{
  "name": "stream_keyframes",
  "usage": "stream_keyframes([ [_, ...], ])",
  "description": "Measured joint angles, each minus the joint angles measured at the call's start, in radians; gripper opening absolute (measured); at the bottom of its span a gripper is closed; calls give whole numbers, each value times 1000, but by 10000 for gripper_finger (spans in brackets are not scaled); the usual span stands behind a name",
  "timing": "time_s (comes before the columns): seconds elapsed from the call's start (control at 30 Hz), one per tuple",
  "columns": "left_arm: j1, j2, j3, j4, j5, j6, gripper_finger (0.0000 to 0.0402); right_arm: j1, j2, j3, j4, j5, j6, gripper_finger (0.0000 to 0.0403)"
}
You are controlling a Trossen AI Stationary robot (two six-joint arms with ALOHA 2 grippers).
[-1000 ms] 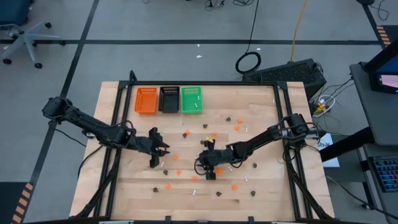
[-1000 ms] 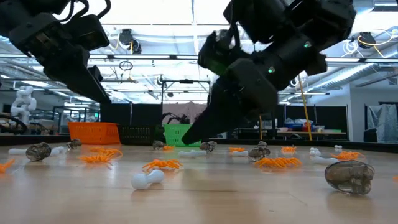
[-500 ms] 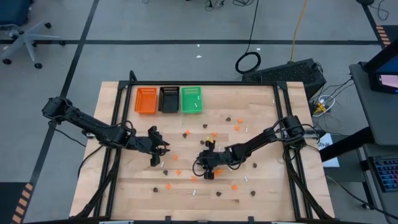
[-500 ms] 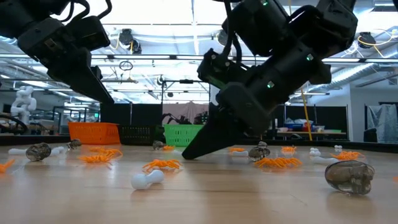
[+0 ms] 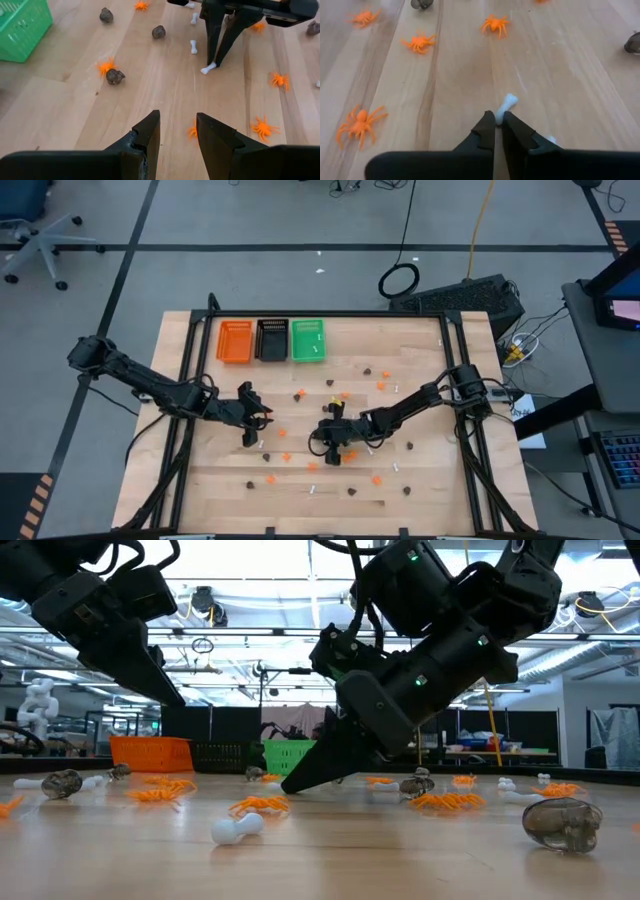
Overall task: Sort Halloween decoration
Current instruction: Put the white bone toy into the green bin
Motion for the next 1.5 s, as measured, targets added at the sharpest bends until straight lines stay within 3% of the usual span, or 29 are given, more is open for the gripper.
stream_keyframes([
  [0.53,-1,0,0,-4,-1,1,125,-3,4,-3,95,-45,-140,0],
  [0.83,0,1,0,-4,-2,19,125,-3,2,-3,99,11,10,1],
  [1.27,0,1,0,-3,-6,19,125,5,2,-2,139,11,70,112],
  [1.5,0,2,-1,2,-12,19,125,6,72,-1,228,15,79,128],
])
